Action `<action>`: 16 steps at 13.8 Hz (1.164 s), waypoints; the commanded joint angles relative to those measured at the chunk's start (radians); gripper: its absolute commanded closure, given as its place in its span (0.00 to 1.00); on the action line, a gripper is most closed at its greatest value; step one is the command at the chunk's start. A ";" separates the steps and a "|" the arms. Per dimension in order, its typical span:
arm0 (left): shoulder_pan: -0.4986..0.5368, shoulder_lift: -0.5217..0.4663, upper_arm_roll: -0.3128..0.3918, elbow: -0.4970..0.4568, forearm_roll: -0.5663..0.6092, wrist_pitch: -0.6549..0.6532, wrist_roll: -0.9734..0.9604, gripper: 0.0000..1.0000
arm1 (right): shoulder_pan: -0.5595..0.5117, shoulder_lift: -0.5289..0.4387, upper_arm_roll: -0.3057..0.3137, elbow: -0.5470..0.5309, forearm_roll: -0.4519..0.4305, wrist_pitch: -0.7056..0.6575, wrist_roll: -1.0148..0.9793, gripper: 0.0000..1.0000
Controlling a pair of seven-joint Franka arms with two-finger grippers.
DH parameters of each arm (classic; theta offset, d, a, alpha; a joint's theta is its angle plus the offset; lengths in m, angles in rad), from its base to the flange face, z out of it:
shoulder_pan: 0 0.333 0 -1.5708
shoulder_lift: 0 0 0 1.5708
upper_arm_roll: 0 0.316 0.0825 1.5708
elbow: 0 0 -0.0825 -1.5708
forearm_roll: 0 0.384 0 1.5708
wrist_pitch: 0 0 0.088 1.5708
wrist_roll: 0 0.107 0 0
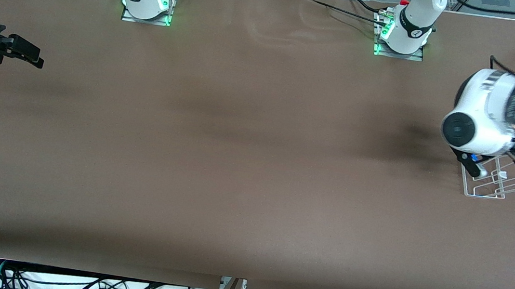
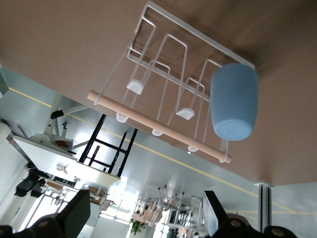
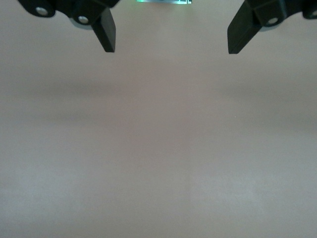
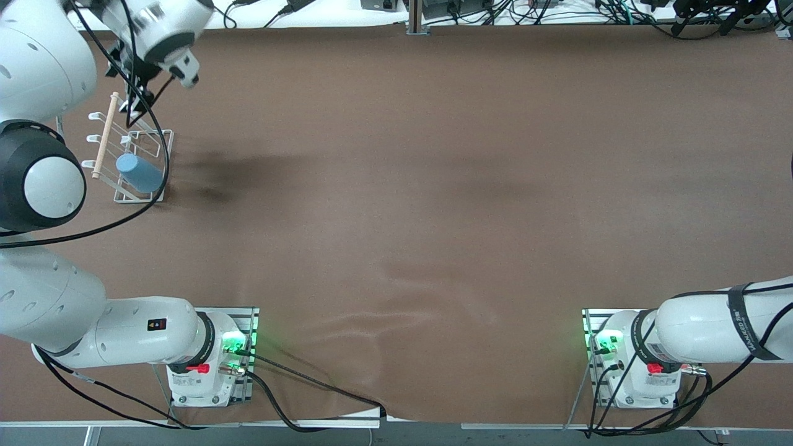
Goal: Transfer cup to left arm and place on rack
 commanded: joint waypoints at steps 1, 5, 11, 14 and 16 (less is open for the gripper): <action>0.016 0.011 -0.014 0.214 -0.176 -0.025 0.005 0.00 | -0.028 -0.020 0.031 -0.030 -0.020 0.013 0.008 0.00; 0.016 0.011 -0.010 0.408 -0.457 -0.013 -0.039 0.00 | -0.023 -0.025 0.029 -0.030 -0.051 0.005 0.011 0.00; 0.046 -0.046 0.012 0.464 -0.841 -0.091 -0.659 0.00 | -0.087 -0.028 0.083 -0.029 -0.046 0.008 0.012 0.00; 0.043 -0.048 0.010 0.465 -0.852 -0.100 -0.799 0.00 | -0.083 -0.045 0.080 -0.026 -0.049 0.002 0.009 0.00; 0.046 -0.046 0.010 0.467 -0.887 -0.108 -0.805 0.00 | -0.081 -0.045 0.075 -0.024 -0.041 0.005 0.000 0.00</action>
